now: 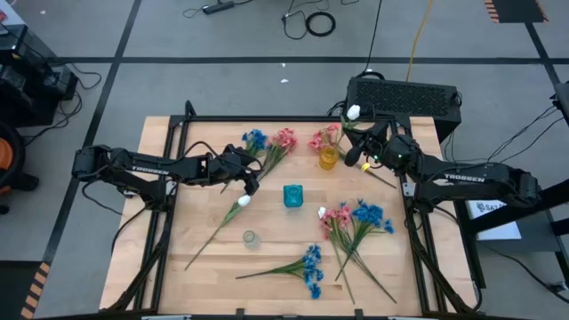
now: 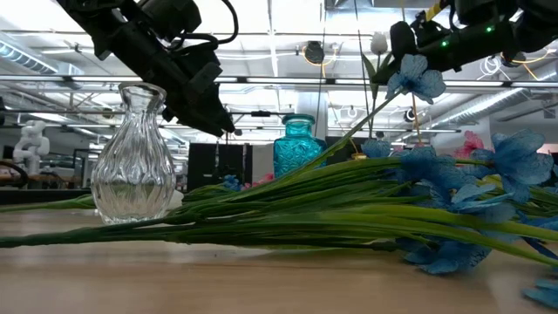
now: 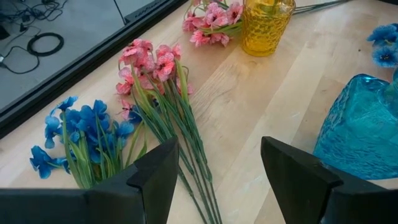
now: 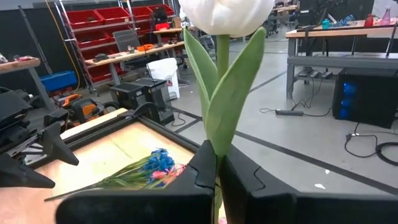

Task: Sort flowers into vase by color
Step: Put the top white tulip into the yellow vase

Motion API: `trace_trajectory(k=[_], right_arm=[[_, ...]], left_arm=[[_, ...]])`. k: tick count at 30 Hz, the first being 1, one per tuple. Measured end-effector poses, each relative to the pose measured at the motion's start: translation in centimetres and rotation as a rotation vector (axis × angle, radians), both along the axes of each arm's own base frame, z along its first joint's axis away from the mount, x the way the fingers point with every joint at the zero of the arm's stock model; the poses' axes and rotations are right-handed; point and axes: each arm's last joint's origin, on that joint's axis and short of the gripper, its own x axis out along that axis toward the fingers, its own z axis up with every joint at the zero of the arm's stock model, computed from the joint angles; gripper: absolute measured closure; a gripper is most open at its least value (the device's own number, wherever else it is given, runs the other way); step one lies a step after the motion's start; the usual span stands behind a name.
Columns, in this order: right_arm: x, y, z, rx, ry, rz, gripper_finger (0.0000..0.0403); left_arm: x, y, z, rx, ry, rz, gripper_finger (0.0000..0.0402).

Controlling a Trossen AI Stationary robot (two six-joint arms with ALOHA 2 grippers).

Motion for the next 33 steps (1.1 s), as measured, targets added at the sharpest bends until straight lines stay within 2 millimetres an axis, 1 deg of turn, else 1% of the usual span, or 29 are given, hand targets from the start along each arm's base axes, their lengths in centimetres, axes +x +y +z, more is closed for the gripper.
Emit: trace_trajectory(k=[7, 10, 21, 26, 33], right_arm=[[0.00, 0.00, -0.01, 0.001, 0.002, -0.001, 0.0403], [0.00, 0.00, -0.05, 0.002, 0.006, -0.001, 0.0397], [-0.03, 0.00, -0.37, 0.013, 0.037, -0.003, 0.0331], [-0.04, 0.00, -0.38, 0.021, 0.032, -0.004, 0.0284], [-0.07, 0.01, -0.47, 0.025, 0.042, -0.004, 0.0185]], left_arm=[[0.00, 0.00, 0.00, 0.004, 0.003, -0.003, 0.0167], [0.00, 0.00, 0.00, 0.004, 0.003, -0.003, 0.0167], [0.00, 0.00, 0.00, 0.003, 0.002, -0.003, 0.0167], [0.00, 0.00, 0.00, 0.003, 0.003, -0.003, 0.0167], [-0.02, 0.00, -0.03, 0.003, 0.006, -0.003, 0.0167]])
